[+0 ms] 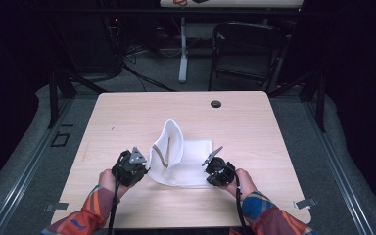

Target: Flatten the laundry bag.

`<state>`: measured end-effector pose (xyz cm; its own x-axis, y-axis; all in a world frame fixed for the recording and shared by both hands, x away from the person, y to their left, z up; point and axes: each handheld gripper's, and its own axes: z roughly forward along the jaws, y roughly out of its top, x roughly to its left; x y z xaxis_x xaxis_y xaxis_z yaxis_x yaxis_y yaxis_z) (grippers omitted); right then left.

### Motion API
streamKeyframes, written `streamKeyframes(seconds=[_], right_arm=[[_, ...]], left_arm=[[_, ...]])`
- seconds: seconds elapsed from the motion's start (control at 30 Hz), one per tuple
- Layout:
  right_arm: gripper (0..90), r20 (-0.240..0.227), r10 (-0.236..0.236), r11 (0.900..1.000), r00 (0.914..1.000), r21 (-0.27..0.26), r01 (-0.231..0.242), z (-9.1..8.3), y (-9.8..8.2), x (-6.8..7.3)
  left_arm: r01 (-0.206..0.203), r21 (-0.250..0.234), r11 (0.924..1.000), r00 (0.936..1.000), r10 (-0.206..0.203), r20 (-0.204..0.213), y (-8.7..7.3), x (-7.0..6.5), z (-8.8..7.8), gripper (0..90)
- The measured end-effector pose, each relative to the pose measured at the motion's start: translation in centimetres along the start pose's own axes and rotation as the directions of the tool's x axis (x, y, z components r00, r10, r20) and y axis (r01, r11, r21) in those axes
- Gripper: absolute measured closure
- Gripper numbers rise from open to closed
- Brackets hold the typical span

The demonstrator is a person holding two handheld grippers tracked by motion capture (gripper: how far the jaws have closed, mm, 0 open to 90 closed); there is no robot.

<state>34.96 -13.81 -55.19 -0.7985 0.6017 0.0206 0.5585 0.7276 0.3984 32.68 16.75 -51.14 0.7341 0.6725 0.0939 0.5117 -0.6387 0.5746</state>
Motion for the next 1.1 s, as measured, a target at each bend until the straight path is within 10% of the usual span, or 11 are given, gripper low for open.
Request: streamKeyframes(seconds=[0.53, 0.87, 1.1], right_arm=[[90.0, 0.006, -0.013, 1.0, 0.9999, 0.003, 0.012, -0.1, -0.2, -0.3], [90.0, 0.003, -0.005, 1.0, 1.0, 0.006, 0.004, -0.2, -0.4, -0.5], [81.7, -0.004, -0.009, 1.0, 1.0, -0.002, 0.009, -0.7, -0.3, -0.6]], left_arm=[[0.023, 0.093, 0.9954, 0.9968, -0.03, 0.073, -0.6, 0.4, 0.6, 83.2], [0.091, 0.155, 0.9837, 0.9909, -0.105, 0.084, -2.6, 1.8, -0.6, 48.6], [0.162, 0.096, 0.982, 0.9849, -0.167, 0.044, -4.1, 2.8, -2.4, 28.0]])
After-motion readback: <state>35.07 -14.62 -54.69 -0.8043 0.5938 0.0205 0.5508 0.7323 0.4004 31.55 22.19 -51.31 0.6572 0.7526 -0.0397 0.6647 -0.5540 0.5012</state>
